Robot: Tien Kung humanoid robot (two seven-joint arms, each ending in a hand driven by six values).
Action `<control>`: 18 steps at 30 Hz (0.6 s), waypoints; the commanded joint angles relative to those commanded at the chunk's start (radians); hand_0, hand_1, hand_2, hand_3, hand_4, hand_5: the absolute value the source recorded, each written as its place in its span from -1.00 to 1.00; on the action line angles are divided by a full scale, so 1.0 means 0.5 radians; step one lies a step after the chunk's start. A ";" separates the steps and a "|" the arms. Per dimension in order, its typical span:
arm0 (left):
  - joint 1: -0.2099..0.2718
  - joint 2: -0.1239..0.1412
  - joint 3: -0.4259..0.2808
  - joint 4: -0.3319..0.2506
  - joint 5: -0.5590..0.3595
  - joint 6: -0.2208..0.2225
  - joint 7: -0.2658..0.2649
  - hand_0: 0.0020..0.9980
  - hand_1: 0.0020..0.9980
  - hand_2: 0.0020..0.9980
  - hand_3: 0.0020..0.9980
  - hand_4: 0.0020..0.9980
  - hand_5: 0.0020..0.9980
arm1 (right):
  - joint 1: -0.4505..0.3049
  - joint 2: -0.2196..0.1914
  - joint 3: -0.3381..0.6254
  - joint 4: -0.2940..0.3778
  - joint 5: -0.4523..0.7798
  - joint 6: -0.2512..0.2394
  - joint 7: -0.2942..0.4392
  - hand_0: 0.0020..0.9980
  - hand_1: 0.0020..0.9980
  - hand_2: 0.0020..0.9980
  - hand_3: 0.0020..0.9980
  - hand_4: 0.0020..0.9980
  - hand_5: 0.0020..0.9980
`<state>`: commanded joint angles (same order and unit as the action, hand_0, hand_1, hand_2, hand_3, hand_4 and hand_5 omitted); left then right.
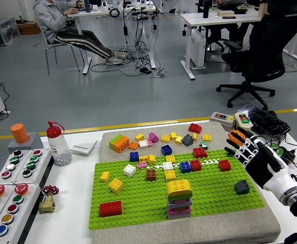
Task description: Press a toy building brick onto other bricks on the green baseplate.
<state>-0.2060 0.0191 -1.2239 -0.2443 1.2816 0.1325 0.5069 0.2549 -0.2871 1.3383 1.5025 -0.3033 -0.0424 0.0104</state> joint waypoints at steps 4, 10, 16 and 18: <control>-0.001 0.003 0.000 -0.001 -0.003 0.004 0.001 0.26 0.19 0.21 -0.11 -0.40 0.89 | 0.004 0.002 0.005 0.005 0.211 -0.033 0.034 0.61 0.56 0.59 0.55 0.03 -0.15; -0.001 0.007 0.003 0.000 -0.011 0.006 -0.003 0.26 0.19 0.21 -0.11 -0.40 0.89 | 0.018 -0.006 0.021 0.012 0.476 -0.122 0.141 0.62 0.56 0.60 0.65 0.03 -0.16; -0.001 0.005 0.012 0.003 -0.027 0.009 -0.012 0.26 0.19 0.21 -0.11 -0.40 0.88 | 0.023 -0.019 0.043 0.024 0.577 -0.153 0.190 0.66 0.56 0.60 0.65 0.01 -0.16; -0.002 0.005 0.014 0.004 -0.029 0.009 -0.013 0.26 0.19 0.21 -0.11 -0.40 0.88 | 0.027 -0.025 0.049 0.024 0.592 -0.159 0.195 0.66 0.56 0.60 0.65 0.01 -0.16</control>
<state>-0.2070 0.0216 -1.2170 -0.2424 1.2672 0.1368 0.5005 0.2686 -0.2994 1.3629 1.5144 -0.0074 -0.1220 0.1078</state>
